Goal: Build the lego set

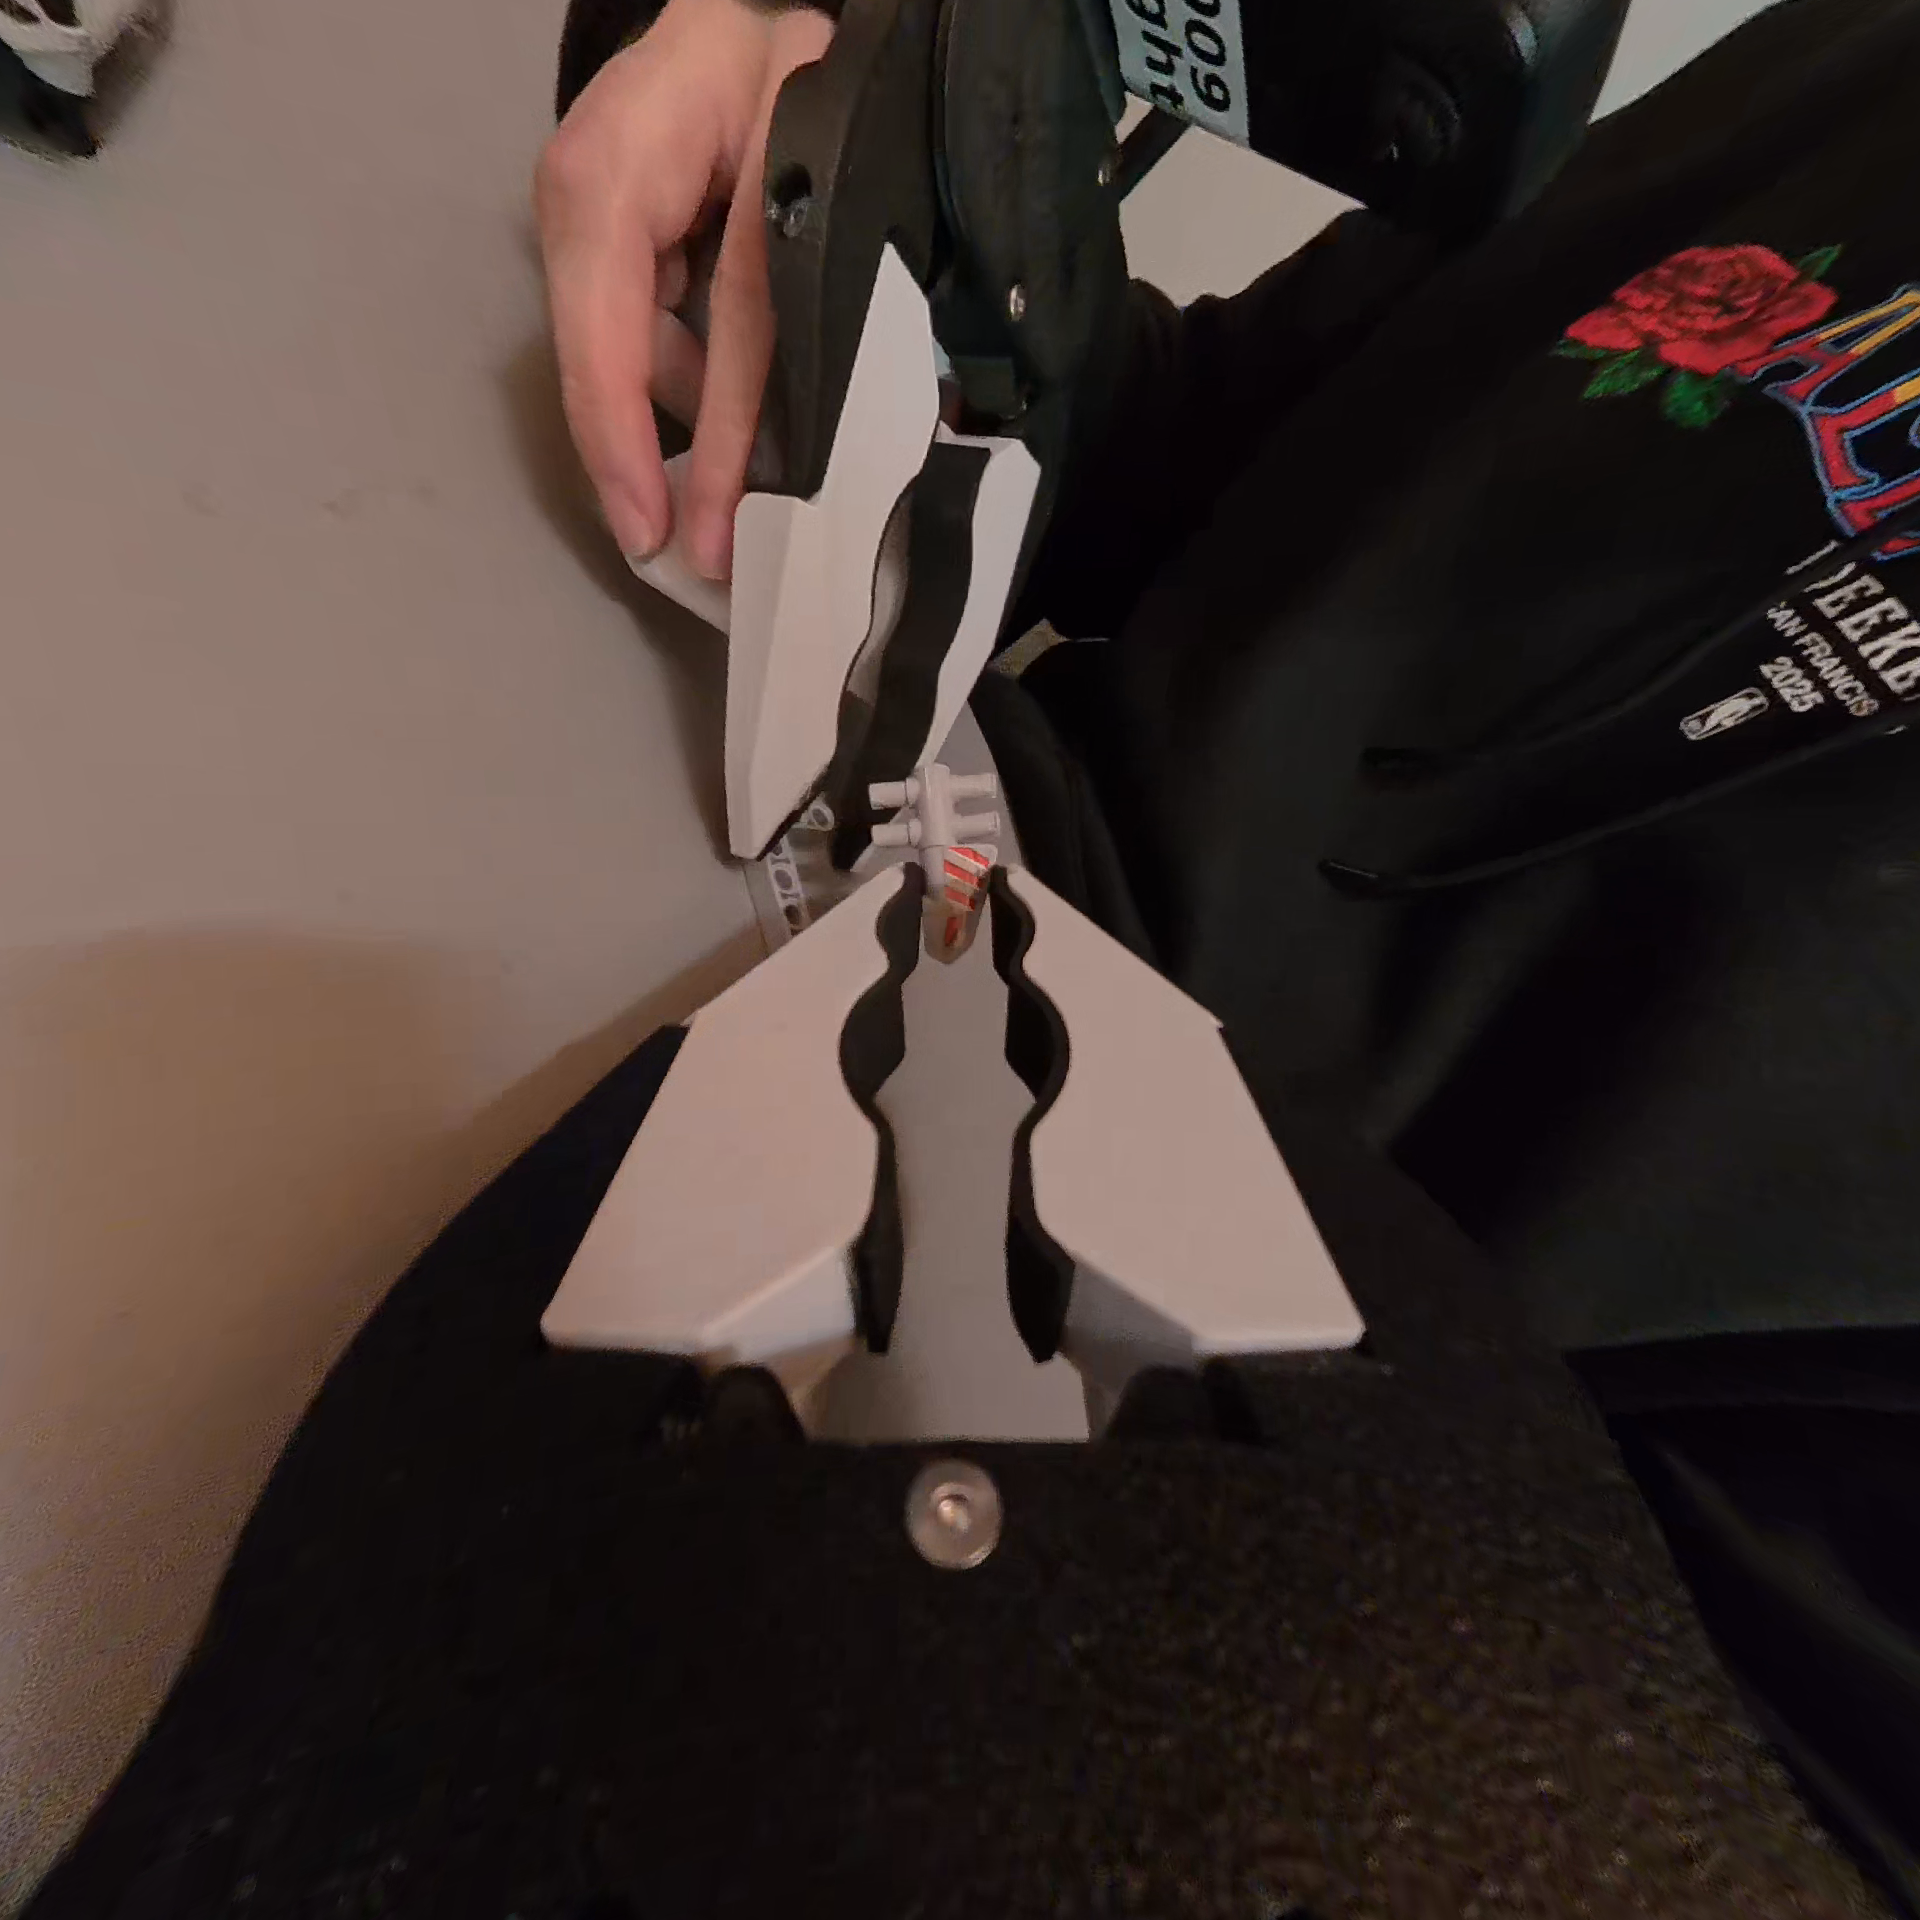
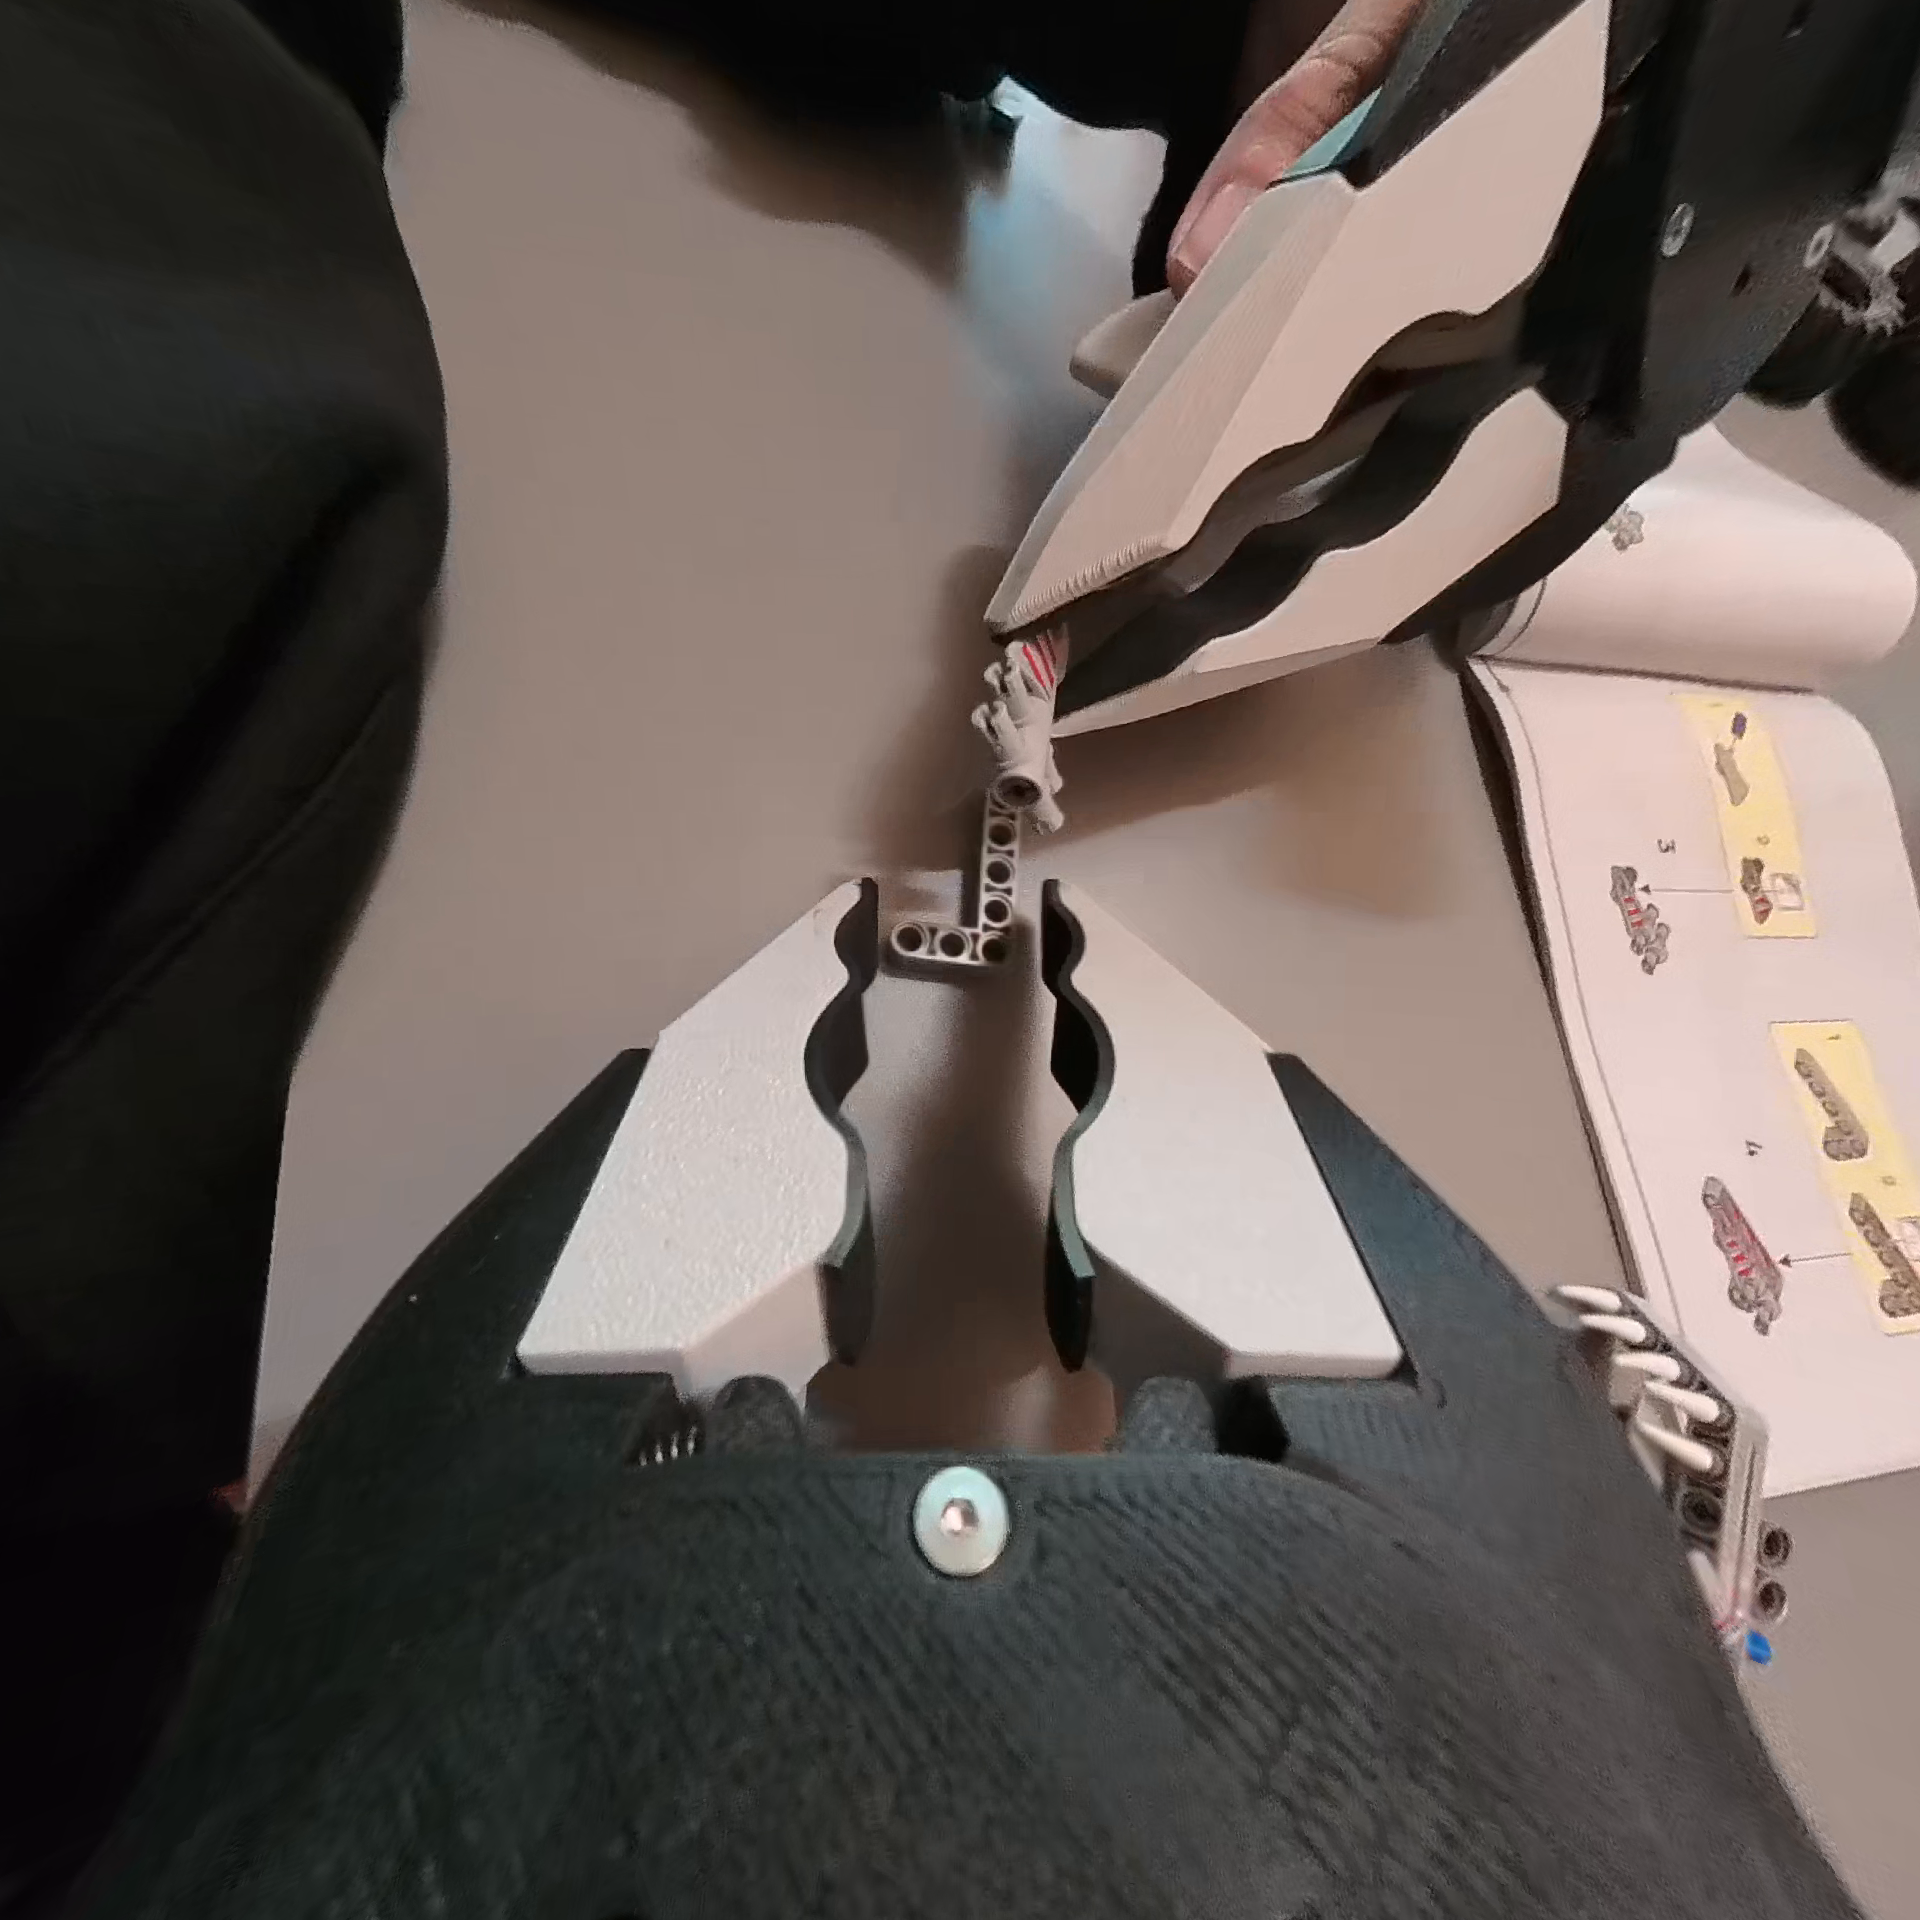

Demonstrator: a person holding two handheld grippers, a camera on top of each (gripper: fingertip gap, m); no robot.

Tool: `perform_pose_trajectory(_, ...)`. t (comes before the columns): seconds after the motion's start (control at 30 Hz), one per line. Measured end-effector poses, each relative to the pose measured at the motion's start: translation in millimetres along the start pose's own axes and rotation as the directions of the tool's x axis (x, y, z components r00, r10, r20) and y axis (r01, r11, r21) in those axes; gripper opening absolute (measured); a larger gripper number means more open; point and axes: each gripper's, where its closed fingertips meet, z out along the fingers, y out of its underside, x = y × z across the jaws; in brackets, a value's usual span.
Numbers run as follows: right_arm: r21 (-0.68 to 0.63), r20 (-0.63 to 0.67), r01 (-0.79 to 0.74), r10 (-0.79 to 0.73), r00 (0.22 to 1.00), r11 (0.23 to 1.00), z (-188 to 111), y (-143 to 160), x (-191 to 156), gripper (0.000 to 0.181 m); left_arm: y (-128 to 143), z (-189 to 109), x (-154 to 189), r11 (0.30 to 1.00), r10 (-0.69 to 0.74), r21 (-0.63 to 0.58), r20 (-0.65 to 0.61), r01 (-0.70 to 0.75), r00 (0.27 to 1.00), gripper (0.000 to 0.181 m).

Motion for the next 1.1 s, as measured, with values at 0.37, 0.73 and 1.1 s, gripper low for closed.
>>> perform_pose_trajectory(0.37, 0.096, -0.152, 0.021, -0.006, 0.988, 0.995, -28.0, -20.0, 16.9, 0.026, -10.8, 2.9, -4.8, 0.990, -0.137, 0.036, -0.028, 0.138, 0.990, 0.011)
perform_pose_trajectory(0.73, 0.097, -0.140, -0.129, 0.142, 0.980, 0.987, -21.4, -12.1, 24.7, 0.006, -14.0, -7.2, -23.2, 0.996, 0.030, 0.070, 0.270, -0.050, 0.962, 0.024)
perform_pose_trajectory(1.1, 0.078, 0.085, -0.359, 0.353, 0.932, 0.930, -11.1, -8.1, 13.0, 0.005, -11.7, 2.1, -22.7, 0.927, 0.347, -0.111, 0.620, -0.359, 0.704, 0.015)
